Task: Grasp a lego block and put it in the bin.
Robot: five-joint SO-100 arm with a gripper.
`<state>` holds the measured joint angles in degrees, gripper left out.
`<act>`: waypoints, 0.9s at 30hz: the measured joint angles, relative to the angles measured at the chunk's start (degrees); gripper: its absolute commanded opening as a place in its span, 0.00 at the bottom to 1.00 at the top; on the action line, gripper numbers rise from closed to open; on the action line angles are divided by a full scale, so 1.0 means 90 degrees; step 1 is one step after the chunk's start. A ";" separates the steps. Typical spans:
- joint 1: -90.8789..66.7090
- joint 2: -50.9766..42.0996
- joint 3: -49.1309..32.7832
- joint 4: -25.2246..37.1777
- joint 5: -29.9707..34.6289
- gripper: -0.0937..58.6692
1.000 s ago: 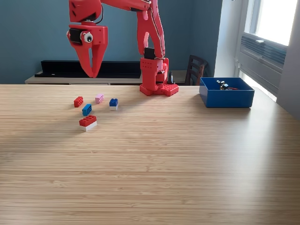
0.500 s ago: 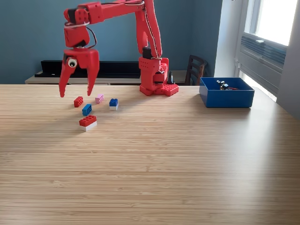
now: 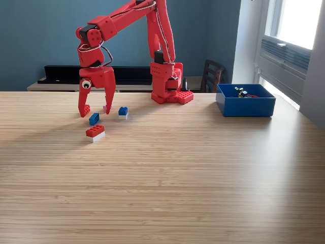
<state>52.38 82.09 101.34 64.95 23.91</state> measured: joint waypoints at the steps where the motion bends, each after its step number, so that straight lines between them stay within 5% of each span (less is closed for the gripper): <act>1: 0.0000 0.0000 0.0049 -0.0088 0.0029 0.43; 27: -0.0088 0.0078 0.0557 -0.1592 0.0283 0.29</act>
<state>51.59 82.79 106.35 50.62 26.46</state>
